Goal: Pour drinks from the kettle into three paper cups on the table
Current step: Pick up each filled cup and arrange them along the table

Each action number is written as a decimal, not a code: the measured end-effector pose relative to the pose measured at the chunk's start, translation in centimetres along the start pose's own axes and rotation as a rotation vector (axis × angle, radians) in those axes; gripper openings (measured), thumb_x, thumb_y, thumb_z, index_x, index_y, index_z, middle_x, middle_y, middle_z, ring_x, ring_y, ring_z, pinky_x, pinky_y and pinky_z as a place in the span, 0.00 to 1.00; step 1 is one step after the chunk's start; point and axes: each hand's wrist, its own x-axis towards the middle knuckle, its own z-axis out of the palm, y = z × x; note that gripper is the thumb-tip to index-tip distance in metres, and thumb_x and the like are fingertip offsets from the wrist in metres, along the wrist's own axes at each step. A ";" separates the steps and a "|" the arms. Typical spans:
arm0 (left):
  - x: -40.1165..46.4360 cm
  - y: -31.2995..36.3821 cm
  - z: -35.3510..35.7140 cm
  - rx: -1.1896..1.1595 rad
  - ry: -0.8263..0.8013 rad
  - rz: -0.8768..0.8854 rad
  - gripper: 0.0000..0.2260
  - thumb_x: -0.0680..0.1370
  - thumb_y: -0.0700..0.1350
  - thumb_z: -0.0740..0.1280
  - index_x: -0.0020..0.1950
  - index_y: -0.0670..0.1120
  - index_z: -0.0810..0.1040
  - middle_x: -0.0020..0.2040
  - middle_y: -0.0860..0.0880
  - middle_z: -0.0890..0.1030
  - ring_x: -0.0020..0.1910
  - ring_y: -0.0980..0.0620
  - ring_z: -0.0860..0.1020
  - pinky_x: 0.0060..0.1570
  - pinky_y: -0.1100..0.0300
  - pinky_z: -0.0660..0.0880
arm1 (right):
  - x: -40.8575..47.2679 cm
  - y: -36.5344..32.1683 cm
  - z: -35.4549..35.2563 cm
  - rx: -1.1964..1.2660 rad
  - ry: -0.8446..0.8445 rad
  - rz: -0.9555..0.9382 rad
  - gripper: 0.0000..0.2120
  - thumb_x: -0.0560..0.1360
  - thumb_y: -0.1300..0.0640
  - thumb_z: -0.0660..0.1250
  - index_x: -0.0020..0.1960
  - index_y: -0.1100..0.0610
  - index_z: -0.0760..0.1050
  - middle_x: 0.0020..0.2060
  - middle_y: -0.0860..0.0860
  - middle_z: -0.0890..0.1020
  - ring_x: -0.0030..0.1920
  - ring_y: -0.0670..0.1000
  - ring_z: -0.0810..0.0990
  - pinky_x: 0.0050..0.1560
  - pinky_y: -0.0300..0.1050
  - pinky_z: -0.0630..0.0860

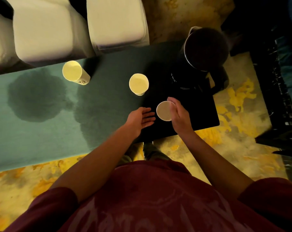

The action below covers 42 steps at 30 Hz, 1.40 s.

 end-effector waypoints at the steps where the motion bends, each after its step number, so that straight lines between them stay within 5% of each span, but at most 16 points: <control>1: 0.0 -0.1 0.2 0.010 0.011 -0.001 0.16 0.83 0.45 0.55 0.66 0.40 0.75 0.56 0.41 0.82 0.51 0.43 0.82 0.52 0.52 0.79 | 0.0 0.1 -0.1 -0.006 -0.007 0.000 0.23 0.83 0.44 0.54 0.72 0.52 0.72 0.66 0.51 0.78 0.64 0.51 0.77 0.60 0.47 0.76; 7: -0.4 -0.9 1.1 0.066 0.030 0.000 0.17 0.83 0.45 0.57 0.67 0.40 0.75 0.59 0.39 0.82 0.52 0.43 0.82 0.50 0.53 0.80 | 0.2 0.0 -0.3 -0.038 -0.039 -0.019 0.21 0.83 0.45 0.53 0.69 0.51 0.76 0.61 0.52 0.82 0.59 0.51 0.79 0.49 0.38 0.71; 15: -1.0 -1.0 2.5 -0.009 -0.024 0.033 0.15 0.83 0.49 0.56 0.56 0.42 0.79 0.52 0.40 0.83 0.54 0.39 0.82 0.57 0.46 0.78 | -0.5 -2.1 -2.1 0.000 -0.023 -0.031 0.22 0.82 0.44 0.54 0.66 0.54 0.78 0.56 0.51 0.83 0.55 0.50 0.79 0.48 0.39 0.72; 20: -2.9 -0.6 3.9 -0.178 -0.119 0.054 0.11 0.81 0.48 0.64 0.59 0.44 0.78 0.55 0.41 0.81 0.55 0.41 0.81 0.59 0.43 0.78 | -2.2 -4.8 -2.9 0.040 0.016 -0.056 0.18 0.84 0.49 0.57 0.64 0.56 0.79 0.51 0.48 0.81 0.53 0.49 0.79 0.47 0.35 0.72; 27: -5.3 -0.5 2.3 -0.303 -0.197 0.139 0.13 0.82 0.43 0.64 0.65 0.41 0.76 0.54 0.42 0.80 0.47 0.48 0.82 0.42 0.56 0.81 | -4.7 -8.8 -2.3 0.135 -0.074 -0.095 0.19 0.82 0.46 0.58 0.63 0.55 0.81 0.54 0.49 0.85 0.55 0.47 0.82 0.54 0.41 0.78; 30: -7.7 0.0 0.9 -0.339 -0.230 0.188 0.07 0.82 0.40 0.62 0.58 0.42 0.78 0.45 0.45 0.82 0.40 0.52 0.83 0.36 0.60 0.80 | -6.2 -11.2 -1.7 0.202 -0.078 -0.138 0.17 0.82 0.49 0.60 0.63 0.54 0.82 0.54 0.47 0.86 0.56 0.45 0.82 0.54 0.38 0.78; 42: -16.2 -0.4 -9.9 -0.605 -0.222 0.266 0.10 0.83 0.42 0.59 0.47 0.42 0.78 0.36 0.45 0.84 0.33 0.50 0.83 0.31 0.60 0.80 | -14.2 -19.2 7.2 0.447 -0.111 -0.303 0.16 0.85 0.62 0.56 0.62 0.59 0.81 0.57 0.53 0.85 0.60 0.51 0.83 0.62 0.42 0.77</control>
